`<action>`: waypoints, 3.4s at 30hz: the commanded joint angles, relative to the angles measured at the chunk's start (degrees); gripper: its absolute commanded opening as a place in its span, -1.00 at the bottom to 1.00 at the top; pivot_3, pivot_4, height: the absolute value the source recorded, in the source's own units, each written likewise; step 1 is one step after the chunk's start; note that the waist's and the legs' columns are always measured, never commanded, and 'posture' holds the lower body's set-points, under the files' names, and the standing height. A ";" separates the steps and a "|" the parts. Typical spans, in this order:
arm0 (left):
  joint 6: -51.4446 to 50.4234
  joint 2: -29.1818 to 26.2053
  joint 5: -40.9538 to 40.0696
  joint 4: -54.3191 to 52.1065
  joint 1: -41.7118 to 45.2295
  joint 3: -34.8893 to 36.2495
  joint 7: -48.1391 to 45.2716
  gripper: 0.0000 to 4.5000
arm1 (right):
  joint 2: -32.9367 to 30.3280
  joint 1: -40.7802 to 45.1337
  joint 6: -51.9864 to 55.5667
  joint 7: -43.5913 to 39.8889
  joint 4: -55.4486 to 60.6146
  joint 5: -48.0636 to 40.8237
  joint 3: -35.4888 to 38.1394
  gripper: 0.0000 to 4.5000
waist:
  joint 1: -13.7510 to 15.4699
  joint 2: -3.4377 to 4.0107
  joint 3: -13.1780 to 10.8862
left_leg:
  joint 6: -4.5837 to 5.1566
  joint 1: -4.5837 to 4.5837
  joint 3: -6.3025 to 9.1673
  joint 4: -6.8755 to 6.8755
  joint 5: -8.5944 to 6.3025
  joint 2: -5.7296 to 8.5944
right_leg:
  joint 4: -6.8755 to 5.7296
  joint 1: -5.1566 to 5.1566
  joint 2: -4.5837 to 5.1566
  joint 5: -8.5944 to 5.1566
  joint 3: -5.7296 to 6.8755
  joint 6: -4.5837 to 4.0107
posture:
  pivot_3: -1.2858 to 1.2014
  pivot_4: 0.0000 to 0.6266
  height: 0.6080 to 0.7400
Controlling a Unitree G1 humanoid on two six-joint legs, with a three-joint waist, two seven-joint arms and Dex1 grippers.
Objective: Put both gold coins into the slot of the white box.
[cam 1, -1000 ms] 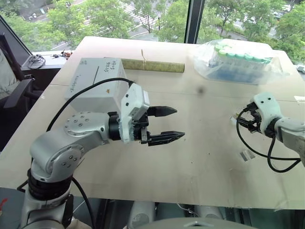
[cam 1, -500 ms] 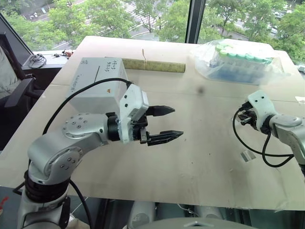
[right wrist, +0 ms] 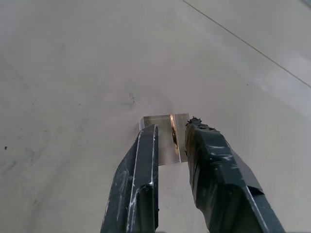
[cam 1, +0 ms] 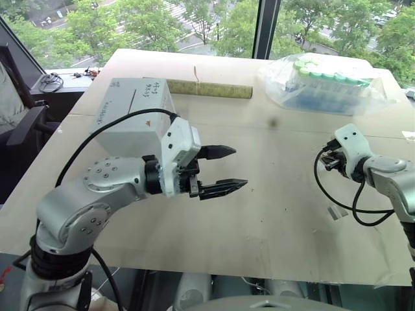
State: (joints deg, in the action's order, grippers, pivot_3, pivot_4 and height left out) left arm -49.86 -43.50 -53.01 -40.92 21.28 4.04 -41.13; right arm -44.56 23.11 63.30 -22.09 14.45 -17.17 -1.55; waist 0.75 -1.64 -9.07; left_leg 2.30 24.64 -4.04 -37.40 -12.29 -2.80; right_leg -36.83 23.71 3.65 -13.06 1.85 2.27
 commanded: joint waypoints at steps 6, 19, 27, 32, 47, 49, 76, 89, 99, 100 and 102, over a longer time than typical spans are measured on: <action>2.09 -1.16 -0.30 -1.65 -1.21 1.33 -0.45 0.64 | 0.14 1.98 -1.40 -0.76 -0.61 1.85 0.37 -0.56 | 0.02 0.00 0.00 | 0.00 0.00 -0.01 0.00 0.00 0.00 | 0.00 0.00 0.00 -0.01 0.01 -0.02 | 0.03 -0.52 1.00; 2.71 -1.36 -0.37 -0.76 -0.46 1.16 0.03 0.64 | -0.26 2.40 -0.74 -3.09 -1.32 2.71 -0.07 -0.99 | 0.00 0.00 0.00 | 0.00 0.00 -0.01 0.00 0.00 0.00 | 0.00 0.00 0.00 0.00 0.01 -0.01 | 0.03 -0.52 1.00; 2.98 1.30 -1.48 1.16 -0.26 2.21 2.91 0.64 | 1.40 3.39 1.56 -4.96 3.36 -2.72 8.01 -0.99 | 0.02 0.01 0.00 | 0.00 0.00 0.01 0.00 0.00 0.00 | 0.00 0.00 0.00 0.08 0.00 0.13 | 0.03 -0.52 1.00; -1.08 3.98 -10.18 6.03 3.25 4.67 7.34 0.64 | 5.10 6.89 8.61 -7.46 6.30 -12.78 18.83 -0.99 | 0.03 0.01 -0.02 | 0.00 0.00 0.06 0.00 0.00 -0.01 | -0.02 -0.01 0.00 0.11 0.03 0.19 | 0.03 -0.52 1.00; -7.37 8.48 -30.24 20.00 18.04 4.89 16.00 0.32 | 22.84 25.72 23.06 2.17 12.62 -61.32 32.21 -1.00 | 0.09 0.06 -0.05 | 0.00 0.03 0.13 0.01 0.00 -0.04 | -0.07 -0.03 -0.01 0.13 0.12 0.19 | 0.03 -0.52 1.00; -7.75 8.66 -30.55 20.68 19.09 4.49 15.41 0.32 | 21.23 25.18 20.52 5.14 12.16 -66.88 30.36 -1.00 | -0.02 0.06 -0.05 | 0.00 0.05 0.11 0.00 0.00 0.00 | -0.06 -0.01 0.02 0.13 0.10 0.19 | 0.03 -0.52 1.00; -11.68 6.55 -38.13 23.56 21.99 4.60 11.16 -0.97 | 1.72 19.14 -4.50 13.97 13.63 -87.18 12.68 -1.00 | -0.06 0.04 -0.06 | 0.01 0.03 0.10 0.02 0.00 -0.04 | -0.02 -0.01 0.00 0.12 0.05 0.18 | 0.03 -0.52 1.00; -13.32 5.95 -38.55 24.65 21.19 4.59 7.11 -1.00 | 0.10 18.68 -7.96 14.09 15.10 -90.12 9.32 -1.00 | -0.06 0.03 -0.06 | 0.01 0.04 0.10 0.02 0.00 -0.06 | -0.01 0.00 0.00 0.12 0.06 0.18 | 0.03 -0.52 1.00; -12.99 6.05 -36.15 23.22 20.59 4.27 6.08 -0.88 | -0.73 18.86 -8.55 12.60 14.60 -90.04 8.48 -1.00 | -0.05 0.03 -0.07 | 0.01 0.04 0.11 0.02 0.00 -0.06 | 0.01 0.00 0.01 0.11 0.06 0.17 | 0.03 -0.52 1.00; -13.05 6.06 -36.26 23.26 20.55 4.33 5.95 -0.73 | -0.78 18.87 -8.52 12.42 14.54 -89.89 8.46 -1.00 | -0.04 0.03 -0.07 | 0.01 0.04 0.11 0.02 0.00 -0.06 | 0.01 0.00 0.00 0.11 0.06 0.17 | 0.03 -0.52 1.00; -12.69 6.11 -35.50 23.00 20.44 4.34 5.70 -0.41 | -0.96 18.83 -8.56 12.03 14.48 -89.68 8.43 -1.00 | -0.05 0.03 -0.07 | 0.01 0.06 0.11 0.02 0.00 -0.07 | 0.01 0.00 0.01 0.11 0.06 0.17 | 0.03 -0.52 1.00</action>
State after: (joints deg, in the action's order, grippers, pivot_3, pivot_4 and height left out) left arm -63.30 -37.27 -88.86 -16.18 41.54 8.04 -34.80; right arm -44.85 41.43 55.86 -9.07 27.72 -105.72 6.17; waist 0.70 -1.61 -9.14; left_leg 2.31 24.69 -3.94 -37.38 -12.29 -2.87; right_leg -36.81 23.72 3.66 -12.95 1.91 2.44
